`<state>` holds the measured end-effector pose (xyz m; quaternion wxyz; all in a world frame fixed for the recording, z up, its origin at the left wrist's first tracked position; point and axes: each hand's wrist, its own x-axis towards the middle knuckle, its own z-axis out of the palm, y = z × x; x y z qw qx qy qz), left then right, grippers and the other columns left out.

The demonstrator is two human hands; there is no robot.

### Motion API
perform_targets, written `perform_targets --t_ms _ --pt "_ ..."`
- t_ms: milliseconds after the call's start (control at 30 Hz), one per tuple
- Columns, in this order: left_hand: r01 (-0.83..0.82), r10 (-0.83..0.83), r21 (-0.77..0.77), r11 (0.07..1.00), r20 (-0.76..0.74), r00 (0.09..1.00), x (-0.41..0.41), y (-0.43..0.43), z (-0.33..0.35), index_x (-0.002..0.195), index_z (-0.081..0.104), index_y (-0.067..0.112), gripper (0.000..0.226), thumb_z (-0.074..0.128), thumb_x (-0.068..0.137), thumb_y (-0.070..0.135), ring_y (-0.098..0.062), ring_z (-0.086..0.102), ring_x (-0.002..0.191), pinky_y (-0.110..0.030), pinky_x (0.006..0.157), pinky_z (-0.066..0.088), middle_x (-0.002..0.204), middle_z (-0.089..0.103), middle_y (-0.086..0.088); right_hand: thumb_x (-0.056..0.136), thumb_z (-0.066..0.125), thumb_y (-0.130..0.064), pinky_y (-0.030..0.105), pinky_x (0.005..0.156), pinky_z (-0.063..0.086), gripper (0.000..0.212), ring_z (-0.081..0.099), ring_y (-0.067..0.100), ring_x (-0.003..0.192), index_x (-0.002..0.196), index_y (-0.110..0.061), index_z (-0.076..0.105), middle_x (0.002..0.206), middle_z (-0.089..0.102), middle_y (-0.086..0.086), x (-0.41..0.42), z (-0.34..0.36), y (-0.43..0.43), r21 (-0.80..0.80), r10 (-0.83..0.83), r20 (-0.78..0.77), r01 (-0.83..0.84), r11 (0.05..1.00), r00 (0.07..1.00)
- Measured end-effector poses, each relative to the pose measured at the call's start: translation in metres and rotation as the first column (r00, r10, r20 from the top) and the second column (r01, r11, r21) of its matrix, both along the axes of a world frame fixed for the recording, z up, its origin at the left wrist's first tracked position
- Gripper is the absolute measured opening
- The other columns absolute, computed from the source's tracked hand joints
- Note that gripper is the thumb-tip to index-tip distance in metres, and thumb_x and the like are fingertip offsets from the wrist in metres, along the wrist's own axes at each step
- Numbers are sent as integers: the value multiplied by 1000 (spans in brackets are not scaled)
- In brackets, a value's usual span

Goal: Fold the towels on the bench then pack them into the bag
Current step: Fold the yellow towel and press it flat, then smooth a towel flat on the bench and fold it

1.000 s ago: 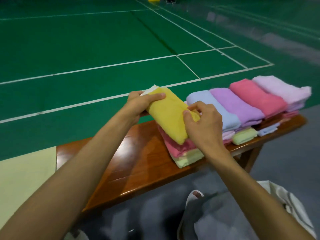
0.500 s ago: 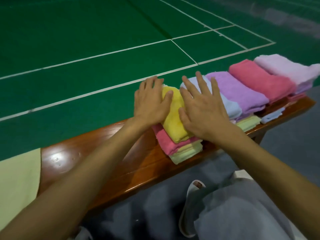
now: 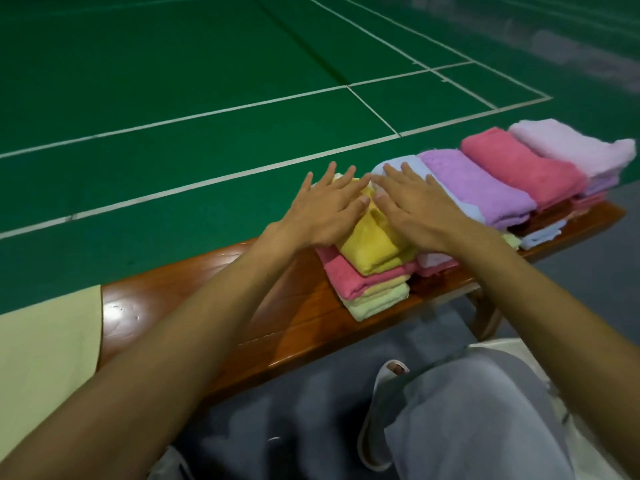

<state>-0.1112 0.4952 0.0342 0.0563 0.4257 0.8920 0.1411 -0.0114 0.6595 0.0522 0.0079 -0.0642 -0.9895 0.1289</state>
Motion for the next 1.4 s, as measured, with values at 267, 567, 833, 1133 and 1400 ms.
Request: perform_targets --t_ms 267,567,833,1133,1400 --pt "-29 26 90 995 39 999 23 -80 11 163 17 37 64 19 103 59 -18 -5 159 -51 128 -2 172 7 5 99 22 -52 42 127 7 71 9 22 158 158 -15 35 168 23 7 4 42 -48 -222 -34 -250 -23 975 968" --pt "-402 397 31 915 109 911 70 -327 -39 161 22 38 77 11 94 74 -11 0 158 -46 129 4 170 13 10 96 53 -46 39 105 43 55 55 27 126 138 -10 56 136 61 9 -25 -32 -268 -223 341 -125 -362 905 932" --pt "-766 773 -143 627 -8 634 96 -526 -83 164 15 34 84 3 91 73 -28 1 159 -51 126 7 172 9 -2 101 53 -37 44 112 40 49 45 28 134 144 -15 45 147 49 8 -29 -92 -423 -198 321 -146 -345 917 936" --pt "-831 836 -170 530 -63 546 92 -457 -116 165 -4 27 89 -9 87 72 -38 -13 157 -59 125 -3 172 -10 -10 103 9 -61 60 124 -3 73 -18 24 156 164 -23 -2 171 -11 0 -34 -135 -431 78 549 67 -553 829 833" --pt "-788 791 -84 610 -9 612 94 -308 -119 165 -4 29 73 12 103 64 -39 -17 156 -58 125 -7 171 -13 -11 98 1 -70 55 126 -3 76 -23 20 155 162 -31 -12 169 -21 -5 -33 -128 -264 180 461 131 -478 860 878"
